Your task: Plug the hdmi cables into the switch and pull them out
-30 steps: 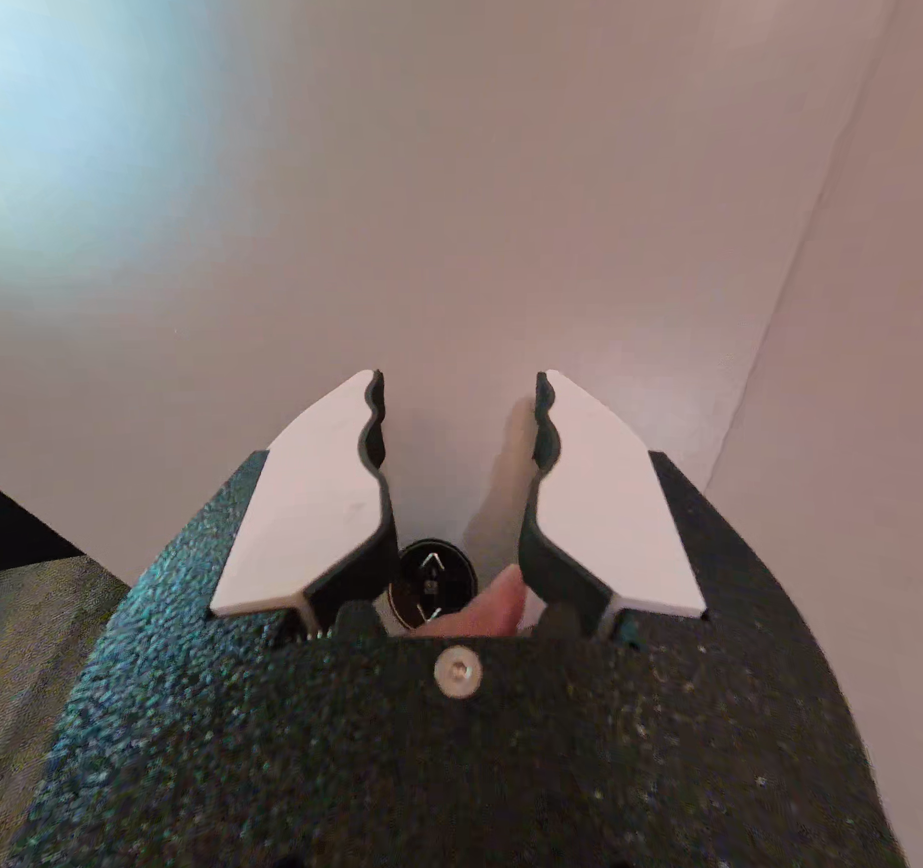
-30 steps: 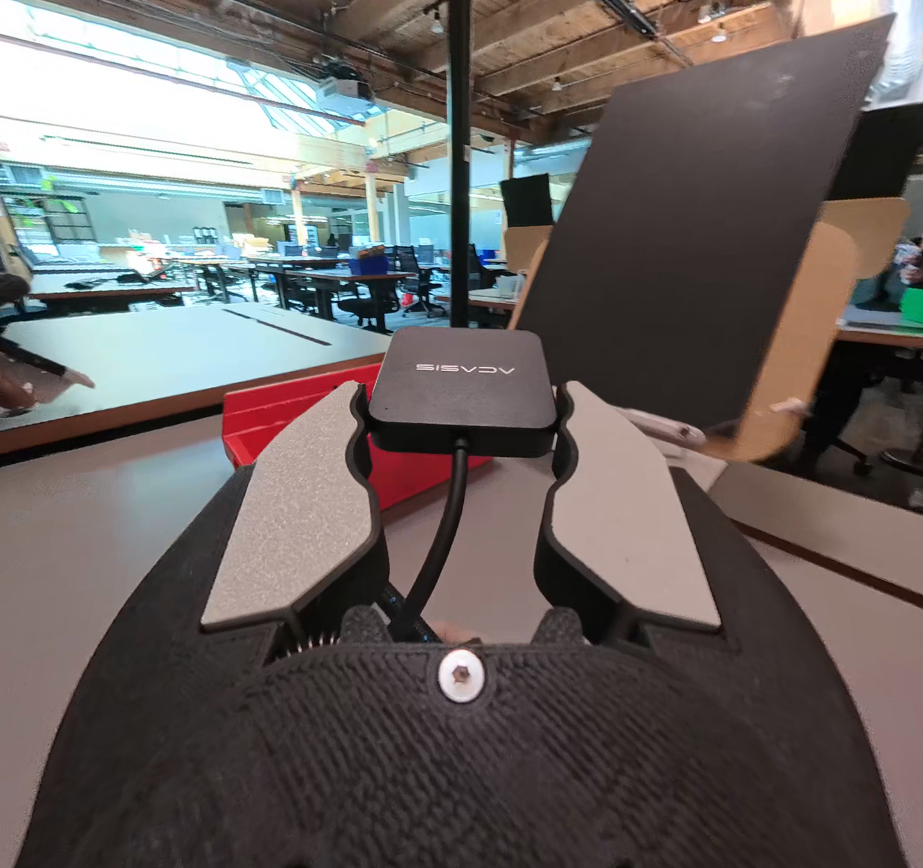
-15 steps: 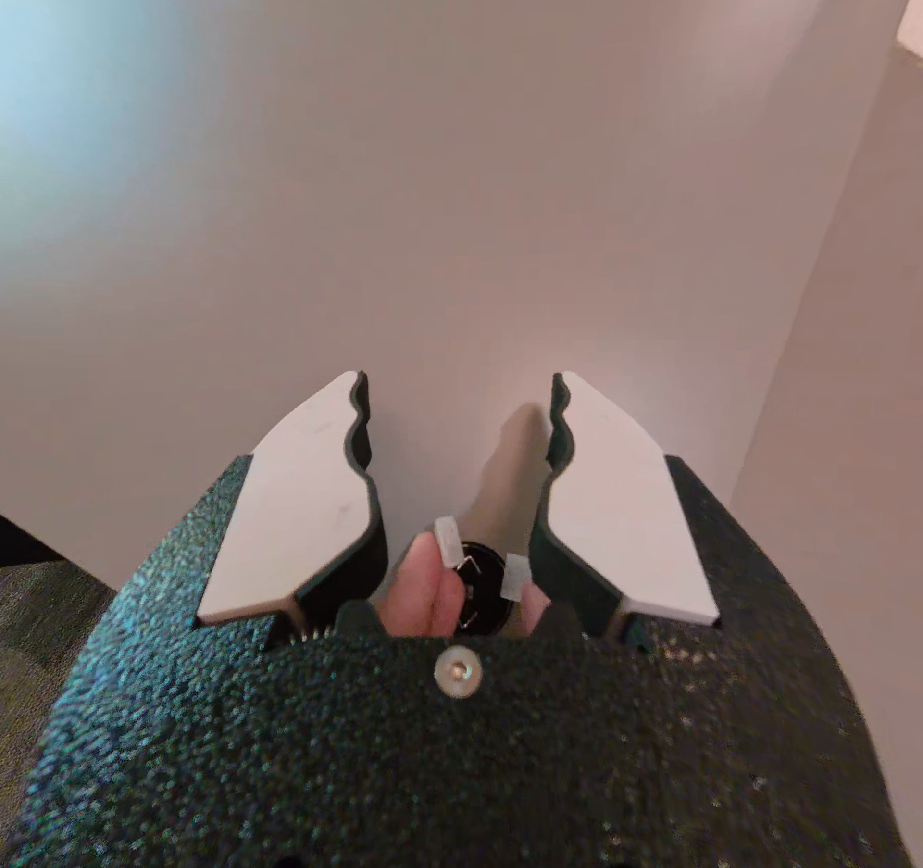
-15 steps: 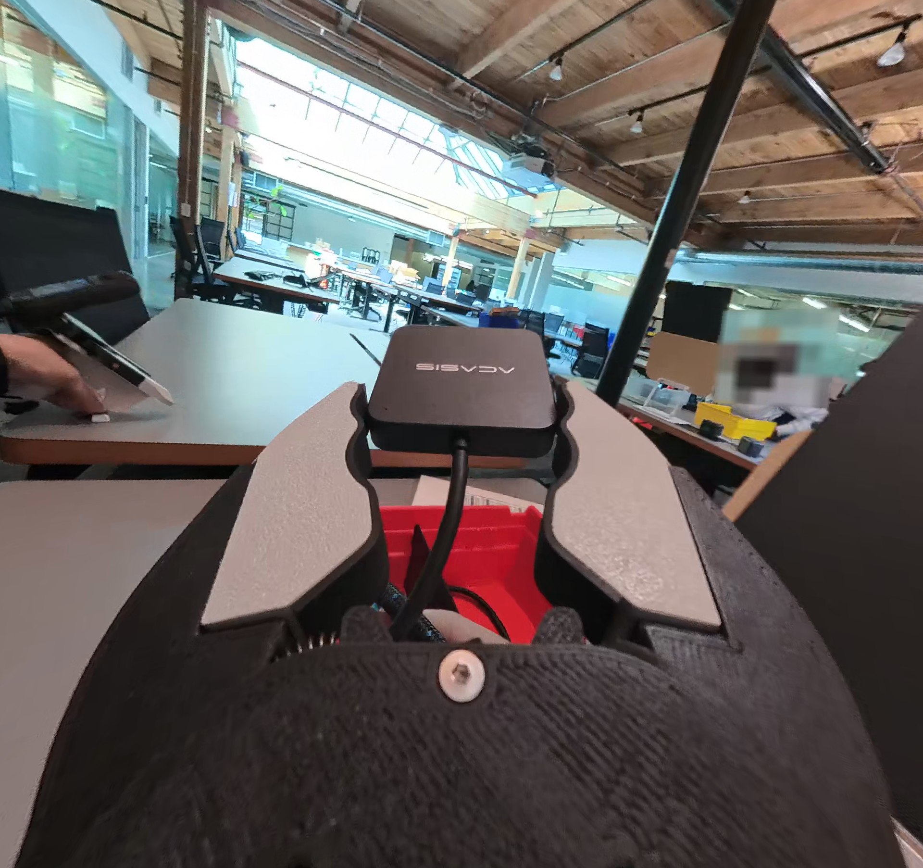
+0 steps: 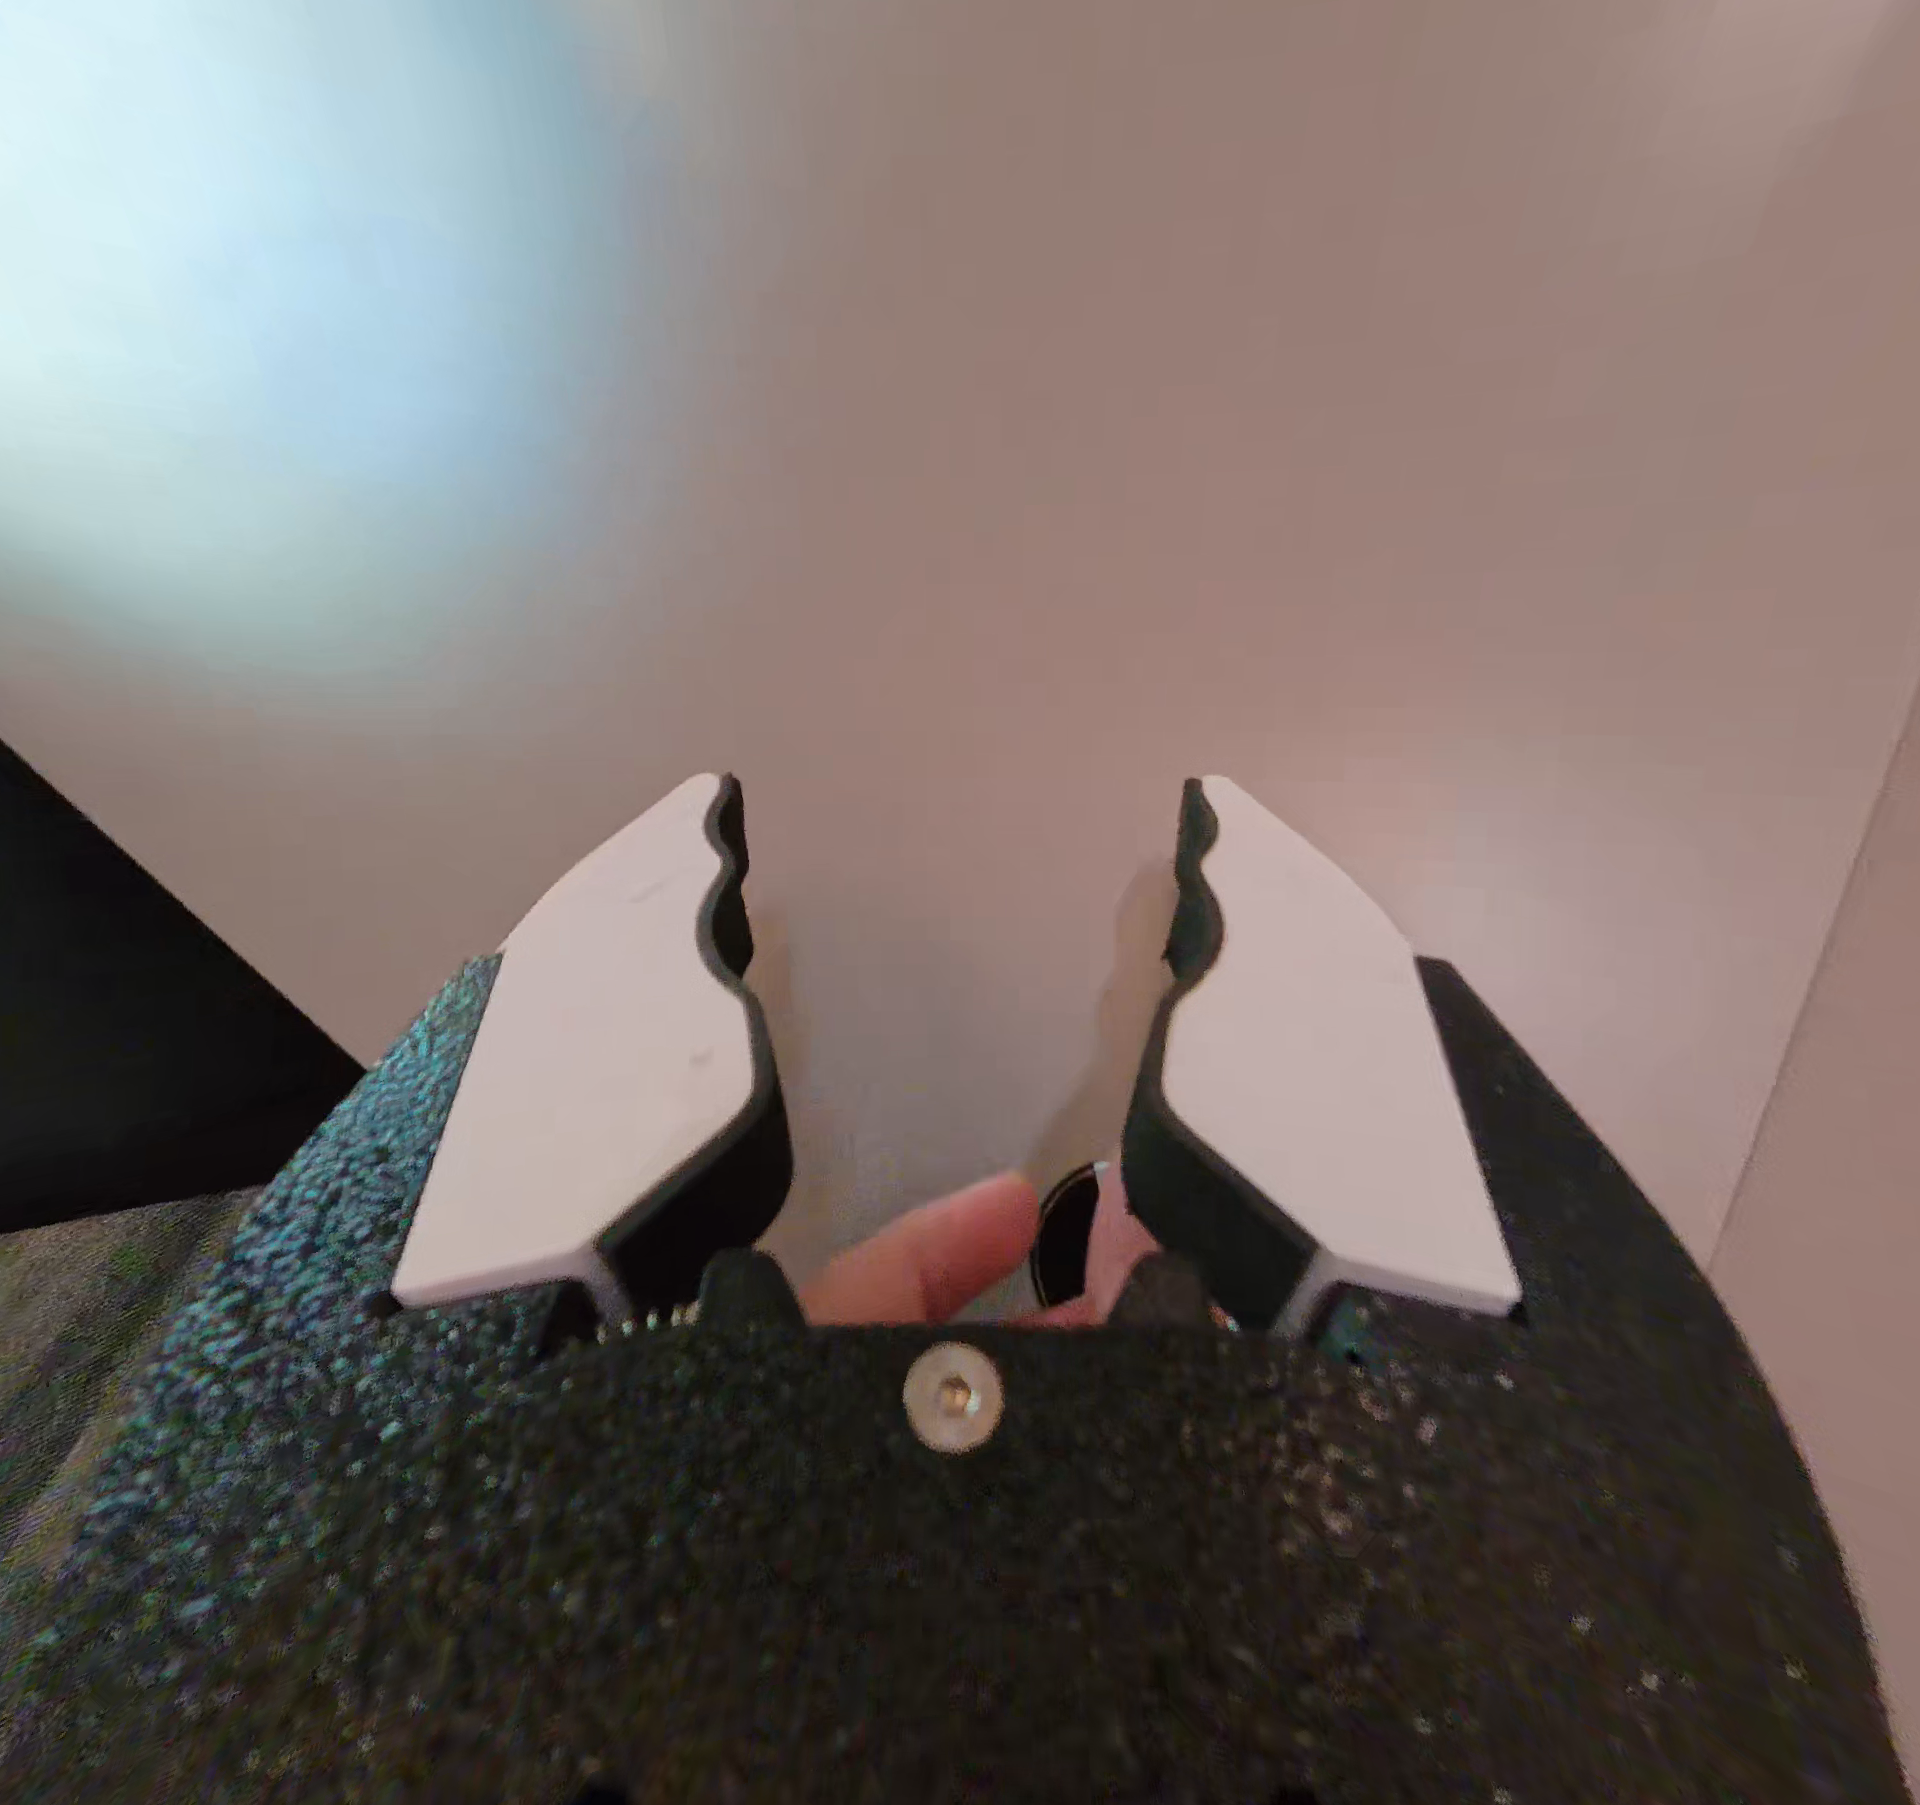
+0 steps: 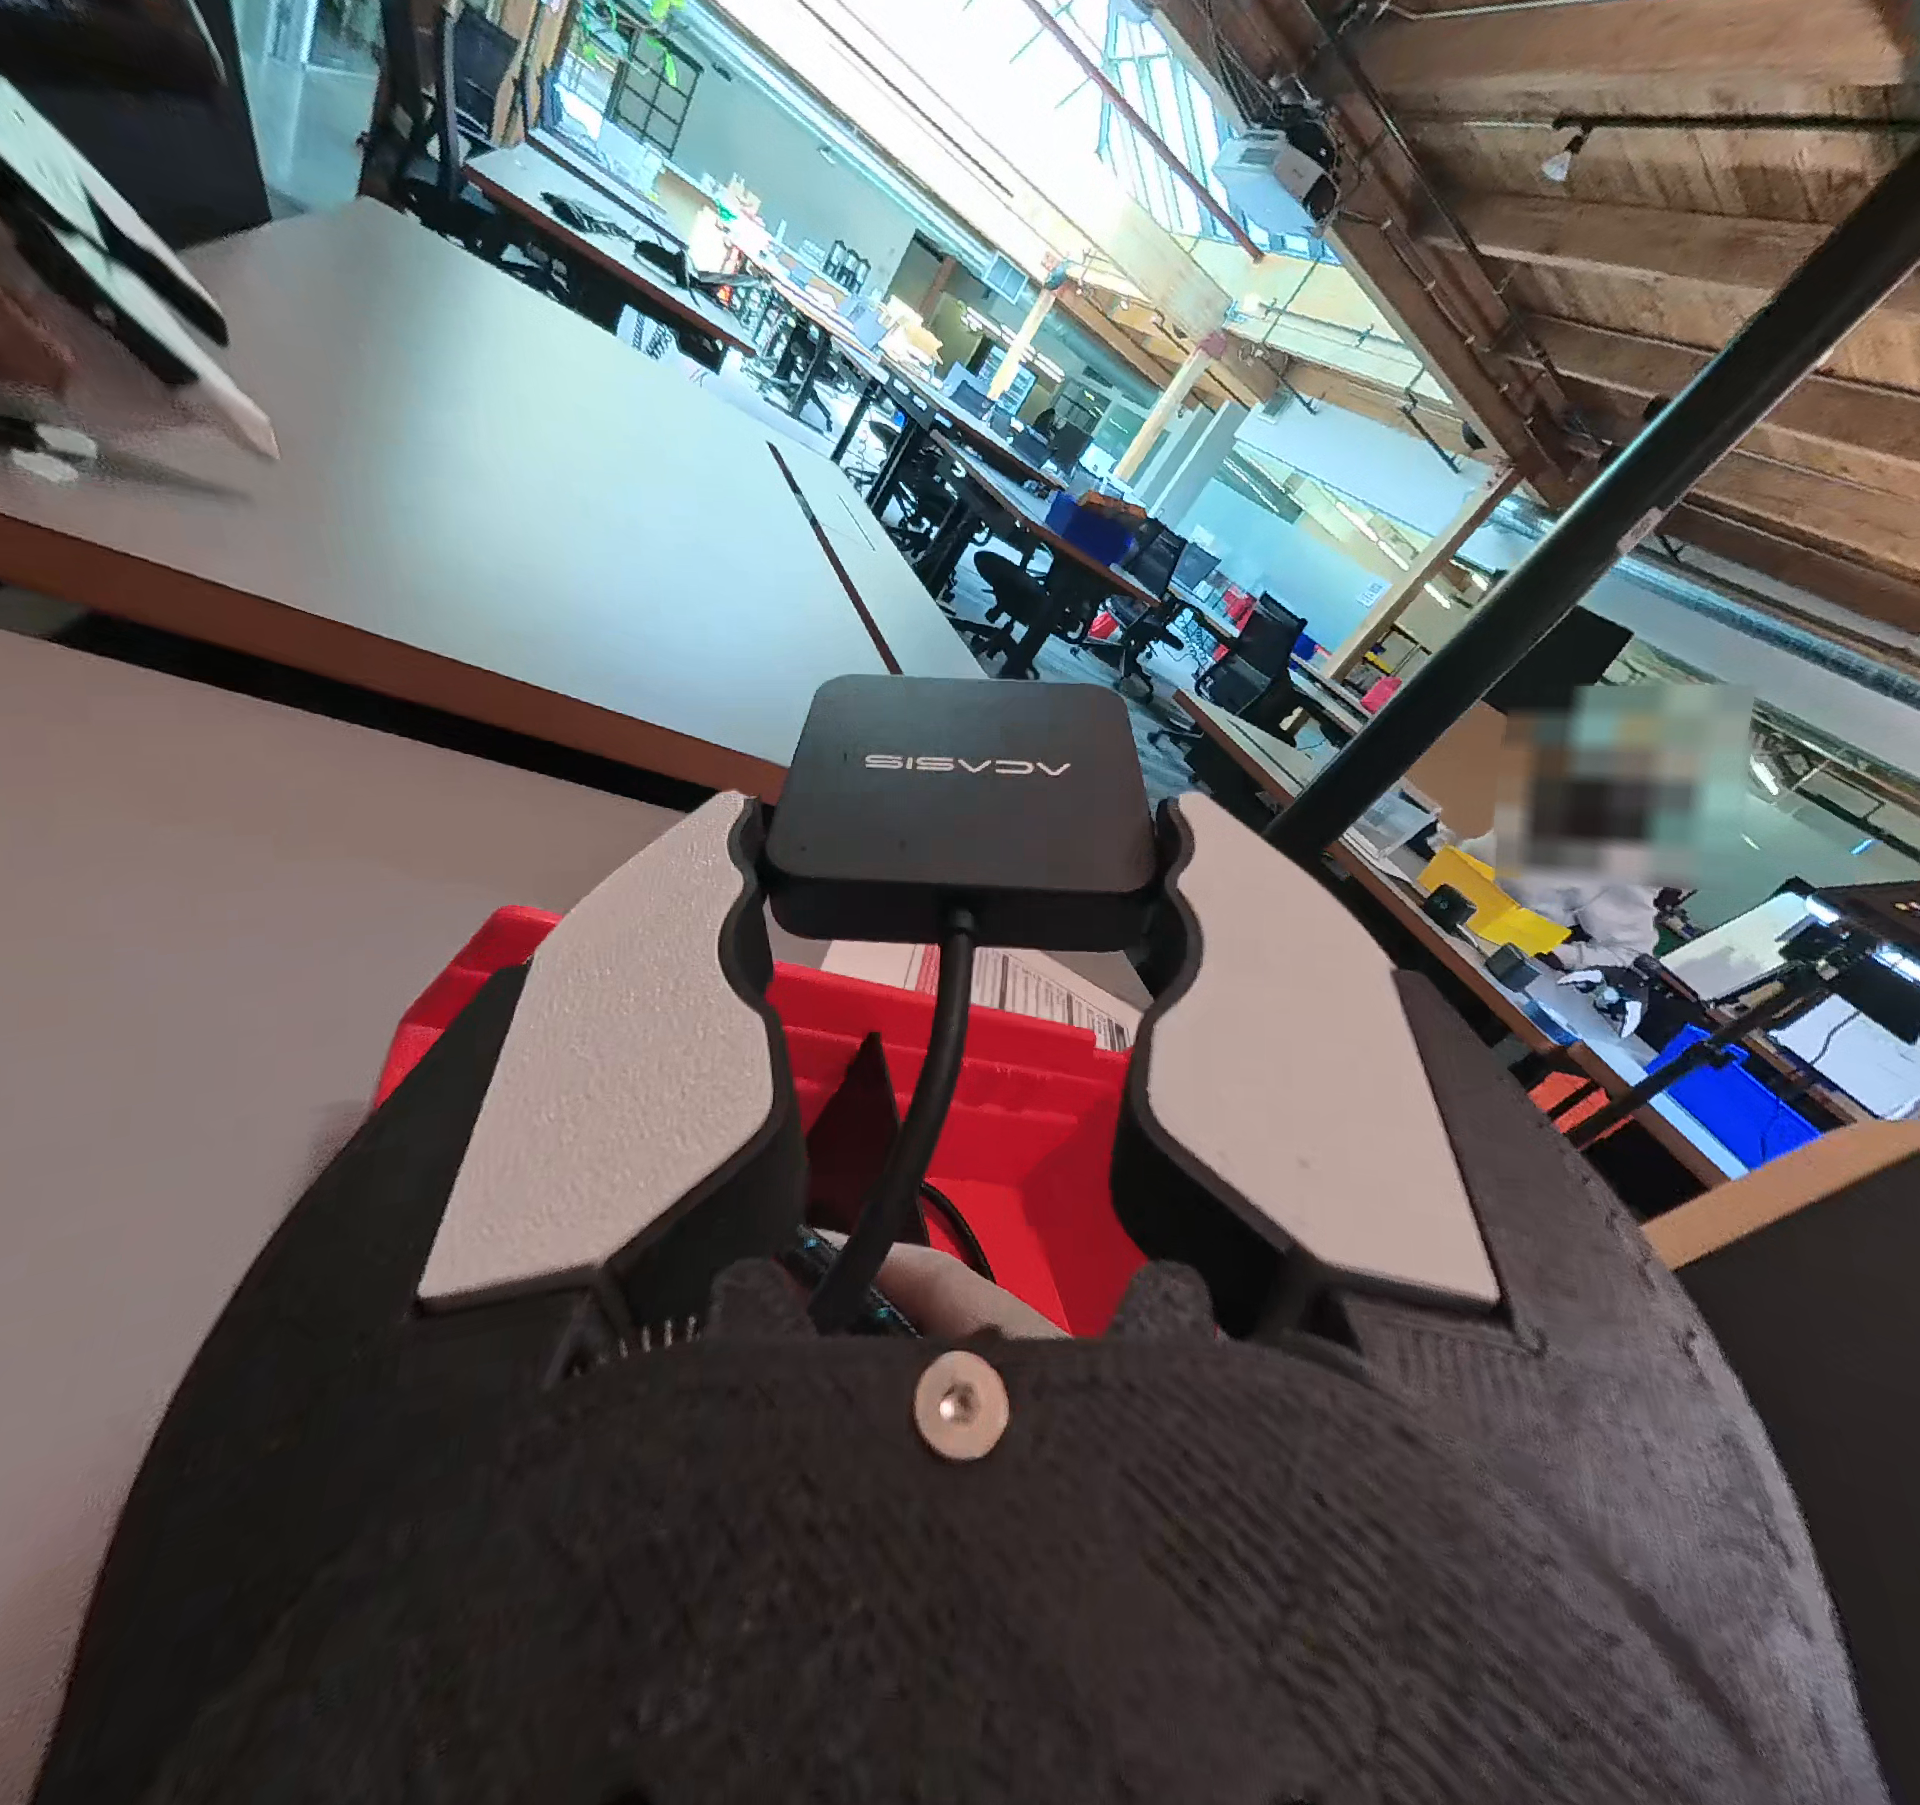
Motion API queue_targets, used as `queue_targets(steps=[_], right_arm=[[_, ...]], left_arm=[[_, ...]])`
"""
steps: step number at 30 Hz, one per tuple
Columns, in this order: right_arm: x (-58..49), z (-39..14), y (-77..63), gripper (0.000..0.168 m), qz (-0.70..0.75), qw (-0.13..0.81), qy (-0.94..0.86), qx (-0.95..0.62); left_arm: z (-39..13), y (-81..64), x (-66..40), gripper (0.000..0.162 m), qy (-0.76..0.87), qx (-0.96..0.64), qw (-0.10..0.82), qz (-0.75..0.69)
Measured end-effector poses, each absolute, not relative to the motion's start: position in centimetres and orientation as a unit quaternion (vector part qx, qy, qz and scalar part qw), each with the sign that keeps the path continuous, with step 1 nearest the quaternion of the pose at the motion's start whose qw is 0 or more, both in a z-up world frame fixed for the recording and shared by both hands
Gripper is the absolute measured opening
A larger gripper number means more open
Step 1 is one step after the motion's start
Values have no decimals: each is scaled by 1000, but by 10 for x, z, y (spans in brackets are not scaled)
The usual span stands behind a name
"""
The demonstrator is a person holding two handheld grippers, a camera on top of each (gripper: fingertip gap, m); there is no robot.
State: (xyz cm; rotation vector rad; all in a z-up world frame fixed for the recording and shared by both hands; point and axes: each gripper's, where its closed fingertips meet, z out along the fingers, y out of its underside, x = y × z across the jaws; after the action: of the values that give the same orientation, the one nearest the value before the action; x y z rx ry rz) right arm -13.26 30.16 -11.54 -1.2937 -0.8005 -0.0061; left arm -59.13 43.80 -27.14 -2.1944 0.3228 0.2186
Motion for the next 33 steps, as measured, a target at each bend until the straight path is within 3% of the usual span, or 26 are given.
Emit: queue_targets(steps=[1,6,13,18,20,28,30,33], right_arm=[[-132,-118,304,72,-4,720,-363,-591],[-126,-129,316,72,5,700,-352,-621],[-121,-132,316,72,36,664,-339,-666],[-114,-152,323,70,72,611,-329,-716],[-118,-151,318,58,87,618,-336,-705],[-98,-152,315,36,138,588,-287,-743],[-100,-177,307,41,185,506,-271,-798],[-94,-171,303,46,150,548,-279,-774]], left_arm=[[-260,438,-591,78,118,-875,461,85],[-187,427,-559,87,131,-811,566,61],[-133,385,-441,98,278,-745,605,-35],[-130,357,-351,104,352,-722,582,-127],[-130,345,-315,105,373,-708,574,-171],[-147,296,-216,105,433,-677,525,-280],[-161,284,-192,105,447,-673,506,-300],[-175,248,-149,104,484,-624,495,-362]])
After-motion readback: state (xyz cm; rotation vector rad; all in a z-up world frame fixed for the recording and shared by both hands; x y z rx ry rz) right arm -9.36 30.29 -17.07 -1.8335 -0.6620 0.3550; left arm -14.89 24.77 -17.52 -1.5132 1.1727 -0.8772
